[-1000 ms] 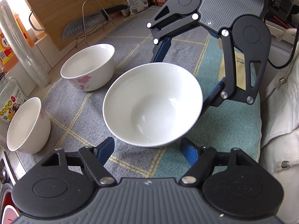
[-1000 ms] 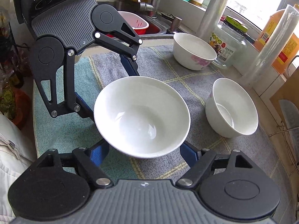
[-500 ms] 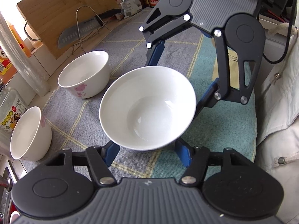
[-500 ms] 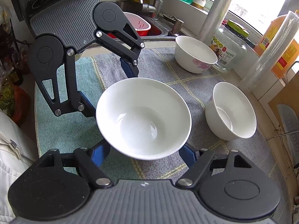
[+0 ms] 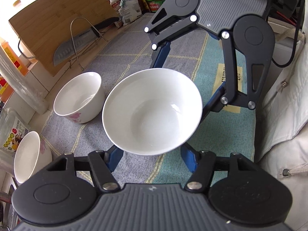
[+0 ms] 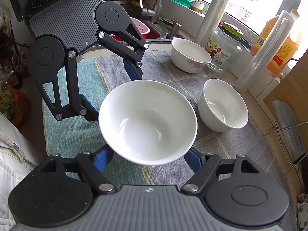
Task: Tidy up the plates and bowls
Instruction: 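Carry the white bowl with both grippers toward the plate stack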
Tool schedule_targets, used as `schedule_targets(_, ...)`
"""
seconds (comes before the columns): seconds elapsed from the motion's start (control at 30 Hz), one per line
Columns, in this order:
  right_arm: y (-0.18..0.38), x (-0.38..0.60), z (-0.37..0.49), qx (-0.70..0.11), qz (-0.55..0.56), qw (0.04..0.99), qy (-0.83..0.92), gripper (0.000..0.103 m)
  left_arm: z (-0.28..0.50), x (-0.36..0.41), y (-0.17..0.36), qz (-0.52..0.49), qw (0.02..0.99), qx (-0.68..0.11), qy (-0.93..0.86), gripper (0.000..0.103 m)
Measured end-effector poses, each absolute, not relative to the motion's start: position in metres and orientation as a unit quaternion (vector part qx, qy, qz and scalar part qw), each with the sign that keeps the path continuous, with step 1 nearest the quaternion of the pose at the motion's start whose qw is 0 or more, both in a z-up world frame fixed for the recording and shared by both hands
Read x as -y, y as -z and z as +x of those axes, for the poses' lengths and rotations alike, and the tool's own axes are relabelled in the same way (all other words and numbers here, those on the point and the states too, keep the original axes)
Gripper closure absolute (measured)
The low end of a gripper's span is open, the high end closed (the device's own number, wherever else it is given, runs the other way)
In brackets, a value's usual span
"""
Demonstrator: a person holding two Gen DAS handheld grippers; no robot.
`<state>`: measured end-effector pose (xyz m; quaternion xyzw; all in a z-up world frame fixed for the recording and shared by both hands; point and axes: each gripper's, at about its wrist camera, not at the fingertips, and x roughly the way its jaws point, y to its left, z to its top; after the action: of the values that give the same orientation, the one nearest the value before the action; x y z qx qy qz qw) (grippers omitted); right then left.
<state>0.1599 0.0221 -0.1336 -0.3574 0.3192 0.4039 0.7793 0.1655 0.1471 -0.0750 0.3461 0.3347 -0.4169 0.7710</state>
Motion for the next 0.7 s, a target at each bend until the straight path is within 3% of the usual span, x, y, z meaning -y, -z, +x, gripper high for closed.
schedule_targets(0.7,0.125,0.082,0.160,-0.337,-0.335,0.817,-0.325,0.019,0.202,-0.045,0.074,0.373,0.741,-0.293,0.476,0.038)
